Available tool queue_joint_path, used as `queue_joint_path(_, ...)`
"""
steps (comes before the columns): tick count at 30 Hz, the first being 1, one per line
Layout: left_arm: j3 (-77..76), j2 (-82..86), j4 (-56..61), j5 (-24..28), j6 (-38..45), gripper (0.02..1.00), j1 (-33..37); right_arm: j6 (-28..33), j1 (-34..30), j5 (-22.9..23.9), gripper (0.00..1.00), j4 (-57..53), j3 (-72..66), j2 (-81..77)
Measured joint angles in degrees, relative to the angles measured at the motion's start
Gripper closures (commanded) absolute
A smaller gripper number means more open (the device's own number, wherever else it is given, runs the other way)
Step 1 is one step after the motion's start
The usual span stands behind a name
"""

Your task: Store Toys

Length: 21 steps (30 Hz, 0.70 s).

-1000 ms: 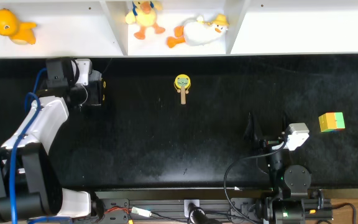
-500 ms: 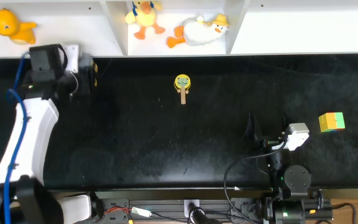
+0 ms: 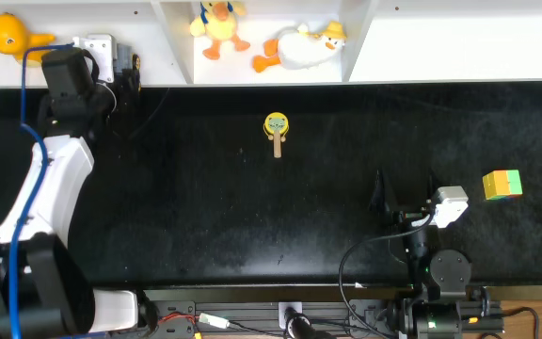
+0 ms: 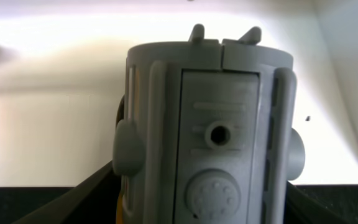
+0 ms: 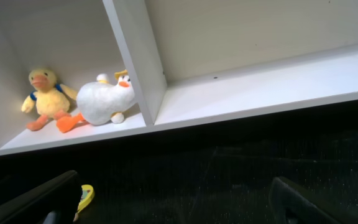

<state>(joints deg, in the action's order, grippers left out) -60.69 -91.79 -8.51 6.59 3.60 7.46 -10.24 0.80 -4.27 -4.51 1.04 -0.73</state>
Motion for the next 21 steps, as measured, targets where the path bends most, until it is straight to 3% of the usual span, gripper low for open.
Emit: queue_joint_path(21,-7.48,-7.98,1.01,0.02,-2.01,0.982,0.00,-0.04,0.00,0.02,0.005,-0.02,0.00,0.00)
